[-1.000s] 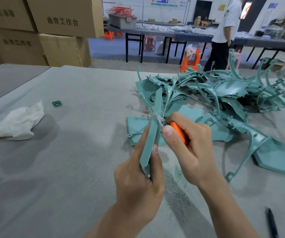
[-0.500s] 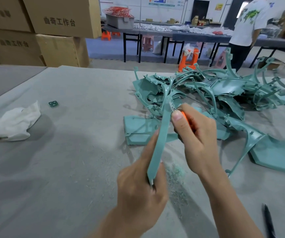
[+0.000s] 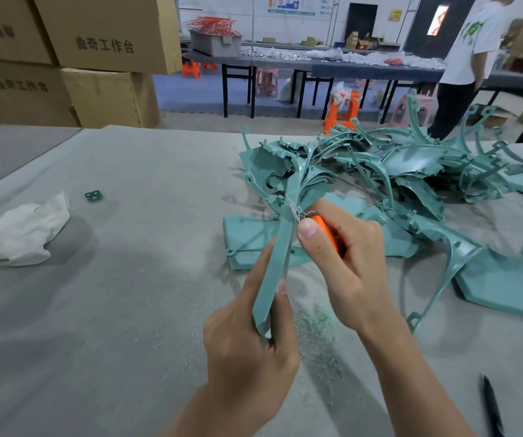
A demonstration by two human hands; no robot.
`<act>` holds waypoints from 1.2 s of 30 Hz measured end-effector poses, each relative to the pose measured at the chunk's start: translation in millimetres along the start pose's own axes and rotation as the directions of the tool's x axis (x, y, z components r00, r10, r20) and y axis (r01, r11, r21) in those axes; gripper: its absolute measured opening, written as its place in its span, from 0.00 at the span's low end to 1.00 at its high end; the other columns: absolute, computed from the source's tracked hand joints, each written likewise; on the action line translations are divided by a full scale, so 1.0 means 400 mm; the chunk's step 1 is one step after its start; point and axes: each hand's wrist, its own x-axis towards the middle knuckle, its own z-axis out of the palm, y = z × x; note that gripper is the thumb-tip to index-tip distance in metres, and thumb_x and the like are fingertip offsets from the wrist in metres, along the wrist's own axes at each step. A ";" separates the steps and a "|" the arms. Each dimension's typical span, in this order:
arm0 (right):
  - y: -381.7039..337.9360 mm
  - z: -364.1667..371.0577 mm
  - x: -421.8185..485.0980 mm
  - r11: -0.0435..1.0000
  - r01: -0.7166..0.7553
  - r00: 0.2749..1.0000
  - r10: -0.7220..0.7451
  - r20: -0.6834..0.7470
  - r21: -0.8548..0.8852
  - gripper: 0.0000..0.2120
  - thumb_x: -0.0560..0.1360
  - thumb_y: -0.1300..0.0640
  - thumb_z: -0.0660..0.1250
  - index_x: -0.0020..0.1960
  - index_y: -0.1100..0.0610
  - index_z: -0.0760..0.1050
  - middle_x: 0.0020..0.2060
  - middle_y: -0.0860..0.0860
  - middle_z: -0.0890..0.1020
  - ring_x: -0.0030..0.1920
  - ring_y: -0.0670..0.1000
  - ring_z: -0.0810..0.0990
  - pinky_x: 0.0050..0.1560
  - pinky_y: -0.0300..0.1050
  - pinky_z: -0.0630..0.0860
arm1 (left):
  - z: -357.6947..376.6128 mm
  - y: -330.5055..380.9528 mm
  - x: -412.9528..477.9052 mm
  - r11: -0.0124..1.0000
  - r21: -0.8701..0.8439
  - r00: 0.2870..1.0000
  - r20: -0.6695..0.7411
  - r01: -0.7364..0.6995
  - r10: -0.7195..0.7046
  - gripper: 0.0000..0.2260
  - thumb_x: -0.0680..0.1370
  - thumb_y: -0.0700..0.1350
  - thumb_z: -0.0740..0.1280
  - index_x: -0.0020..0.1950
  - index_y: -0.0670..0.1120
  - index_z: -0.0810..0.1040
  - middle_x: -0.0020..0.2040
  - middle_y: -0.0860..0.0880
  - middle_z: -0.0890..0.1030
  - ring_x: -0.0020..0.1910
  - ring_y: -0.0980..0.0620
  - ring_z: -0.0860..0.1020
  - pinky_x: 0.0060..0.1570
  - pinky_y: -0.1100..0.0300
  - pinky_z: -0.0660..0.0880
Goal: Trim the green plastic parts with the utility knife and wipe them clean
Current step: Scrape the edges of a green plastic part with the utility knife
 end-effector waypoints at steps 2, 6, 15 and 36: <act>0.001 0.000 0.000 1.000 0.012 1.000 -0.011 -0.007 0.008 0.22 0.81 0.43 0.57 0.35 0.55 0.63 0.25 0.50 0.62 0.26 0.48 0.61 0.31 0.37 0.57 | 0.000 0.004 0.000 1.000 0.020 1.000 0.001 -0.011 0.011 0.14 0.82 0.52 0.55 0.62 0.47 0.73 0.32 0.52 0.80 0.42 0.53 0.75 0.43 0.85 0.61; 0.004 0.003 -0.003 0.998 0.045 0.999 -0.046 0.021 0.046 0.24 0.81 0.41 0.57 0.35 0.58 0.66 0.26 0.50 0.64 0.26 0.49 0.63 0.30 0.38 0.58 | 0.002 0.004 0.005 0.998 0.047 0.997 -0.059 -0.037 0.040 0.14 0.76 0.44 0.61 0.60 0.46 0.76 0.38 0.62 0.71 0.42 0.53 0.75 0.42 0.86 0.61; 0.002 0.005 -0.001 0.999 0.024 0.999 -0.025 -0.022 -0.048 0.21 0.81 0.45 0.58 0.35 0.56 0.64 0.25 0.49 0.63 0.25 0.48 0.62 0.30 0.36 0.57 | -0.003 -0.006 0.003 0.999 0.004 0.999 -0.042 -0.032 0.032 0.13 0.77 0.44 0.61 0.61 0.45 0.73 0.37 0.61 0.73 0.41 0.54 0.75 0.43 0.85 0.63; 0.045 -0.156 0.026 0.876 -0.402 0.897 0.319 0.305 0.268 0.28 0.79 0.38 0.59 0.38 0.63 0.73 0.24 0.53 0.65 0.24 0.51 0.60 0.25 0.46 0.58 | -0.043 -0.091 0.089 0.968 -0.213 0.991 0.001 0.134 -0.137 0.03 0.75 0.45 0.67 0.48 0.49 0.78 0.35 0.68 0.78 0.33 0.76 0.74 0.31 0.81 0.67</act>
